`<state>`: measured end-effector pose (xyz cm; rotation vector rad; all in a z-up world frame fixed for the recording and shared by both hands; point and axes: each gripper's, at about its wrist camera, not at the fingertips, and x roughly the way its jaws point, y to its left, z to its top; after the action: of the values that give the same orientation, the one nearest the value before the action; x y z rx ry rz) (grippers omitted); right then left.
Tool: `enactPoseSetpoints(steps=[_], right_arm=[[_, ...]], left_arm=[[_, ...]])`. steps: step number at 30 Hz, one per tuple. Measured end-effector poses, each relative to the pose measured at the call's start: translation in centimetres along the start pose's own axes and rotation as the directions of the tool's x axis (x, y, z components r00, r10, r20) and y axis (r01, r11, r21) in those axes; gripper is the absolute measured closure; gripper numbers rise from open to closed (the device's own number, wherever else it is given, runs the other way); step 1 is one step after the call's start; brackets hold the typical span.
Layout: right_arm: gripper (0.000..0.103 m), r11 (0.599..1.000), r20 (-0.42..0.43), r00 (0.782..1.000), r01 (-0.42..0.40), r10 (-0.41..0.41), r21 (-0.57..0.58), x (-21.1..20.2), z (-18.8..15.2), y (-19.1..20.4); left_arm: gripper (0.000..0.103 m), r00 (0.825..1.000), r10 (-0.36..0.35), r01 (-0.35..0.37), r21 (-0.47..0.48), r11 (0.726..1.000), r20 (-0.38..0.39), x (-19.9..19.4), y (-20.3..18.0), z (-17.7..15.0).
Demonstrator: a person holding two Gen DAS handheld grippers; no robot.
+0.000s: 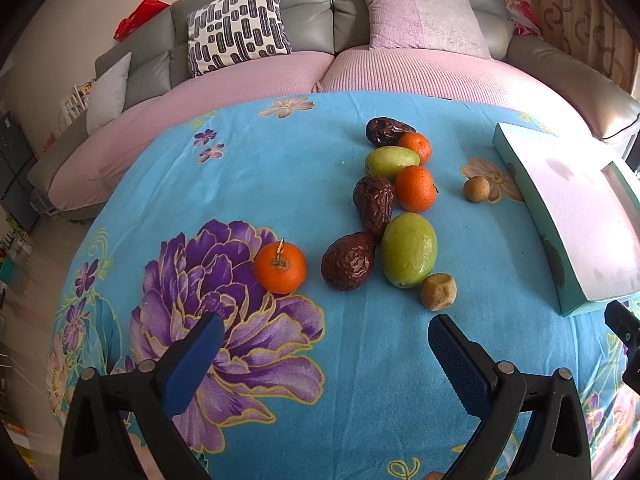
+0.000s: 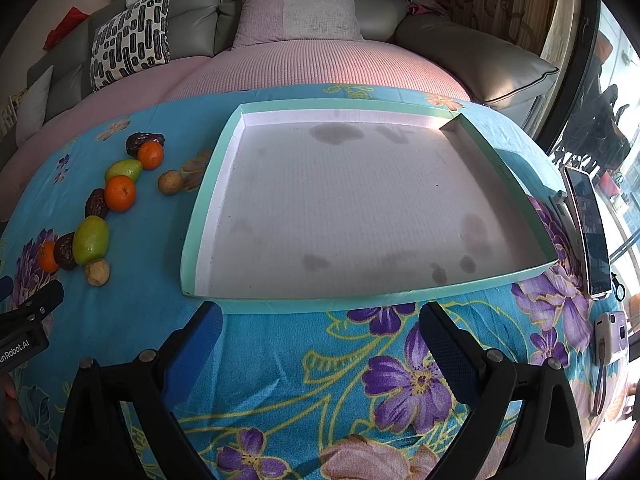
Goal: Organize fruits
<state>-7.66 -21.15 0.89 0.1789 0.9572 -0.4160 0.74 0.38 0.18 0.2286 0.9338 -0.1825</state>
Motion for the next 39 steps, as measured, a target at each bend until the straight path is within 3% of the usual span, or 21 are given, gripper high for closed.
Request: enactPoseSetpoints(steps=[32, 39], right_arm=[[0.004, 1.0, 0.001, 1.0, 0.002, -0.002, -0.002, 0.07, -0.19, 0.11], [0.004, 1.0, 0.038, 0.999, 0.001, 0.0, -0.005, -0.48, 0.26, 0.7]], left_arm=[[0.0, 1.0, -0.021, 0.021, 0.008, 1.0, 0.007, 0.02, 0.1, 0.06], [0.0, 0.997, -0.034, 0.033, 0.014, 0.999, 0.064, -0.75, 0.41, 0.23]])
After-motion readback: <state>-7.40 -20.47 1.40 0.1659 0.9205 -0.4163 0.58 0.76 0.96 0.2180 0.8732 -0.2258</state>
